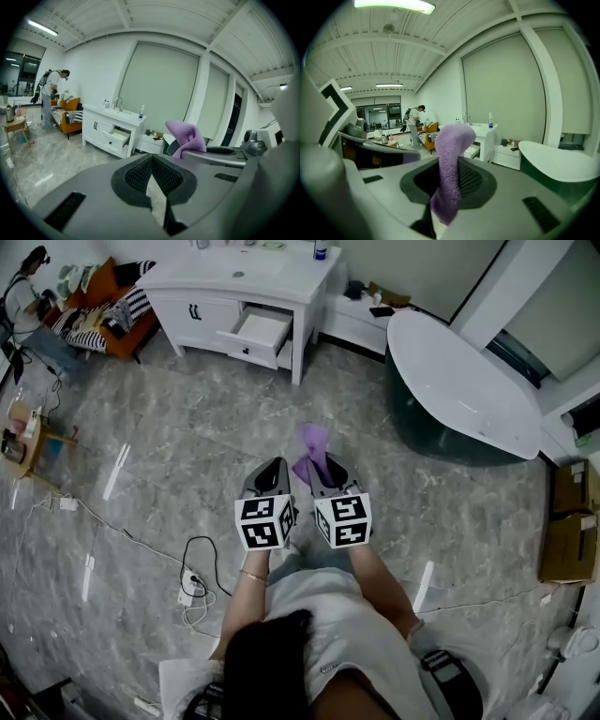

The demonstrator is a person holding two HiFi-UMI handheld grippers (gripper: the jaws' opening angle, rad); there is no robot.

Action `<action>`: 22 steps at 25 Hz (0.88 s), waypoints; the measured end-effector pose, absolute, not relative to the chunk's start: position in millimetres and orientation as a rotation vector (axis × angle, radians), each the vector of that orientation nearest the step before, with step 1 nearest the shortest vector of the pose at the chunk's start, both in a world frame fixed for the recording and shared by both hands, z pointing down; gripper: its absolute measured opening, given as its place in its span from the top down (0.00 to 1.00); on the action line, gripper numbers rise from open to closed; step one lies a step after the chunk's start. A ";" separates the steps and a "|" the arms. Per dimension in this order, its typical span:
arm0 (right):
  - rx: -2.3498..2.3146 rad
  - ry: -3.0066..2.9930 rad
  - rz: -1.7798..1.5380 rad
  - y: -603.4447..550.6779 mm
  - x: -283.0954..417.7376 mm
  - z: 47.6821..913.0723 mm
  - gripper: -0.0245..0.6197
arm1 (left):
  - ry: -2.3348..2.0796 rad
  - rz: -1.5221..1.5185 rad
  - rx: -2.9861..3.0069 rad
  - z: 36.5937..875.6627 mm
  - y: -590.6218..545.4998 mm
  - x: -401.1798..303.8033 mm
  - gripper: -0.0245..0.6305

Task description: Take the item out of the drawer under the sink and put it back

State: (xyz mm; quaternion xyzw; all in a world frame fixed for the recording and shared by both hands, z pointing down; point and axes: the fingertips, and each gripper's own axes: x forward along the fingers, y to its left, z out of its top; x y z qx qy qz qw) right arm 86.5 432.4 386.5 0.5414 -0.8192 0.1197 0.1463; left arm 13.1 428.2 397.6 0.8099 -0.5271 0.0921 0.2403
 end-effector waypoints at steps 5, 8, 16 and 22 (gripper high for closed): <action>1.564 -2.359 0.344 417.8 85.6 383.2 0.83 | -1.439 0.245 2.224 393.2 415.7 11.9 0.96; 1.546 -2.369 0.333 408.5 81.6 383.4 0.83 | -1.444 0.246 2.211 395.5 408.4 8.5 0.96; 1.504 -2.385 0.347 358.3 85.4 398.2 0.83 | -1.446 0.214 2.191 407.2 364.4 10.0 0.96; 1.460 -2.405 0.367 294.1 91.7 402.9 0.83 | -1.467 0.262 2.124 419.8 305.6 16.1 0.96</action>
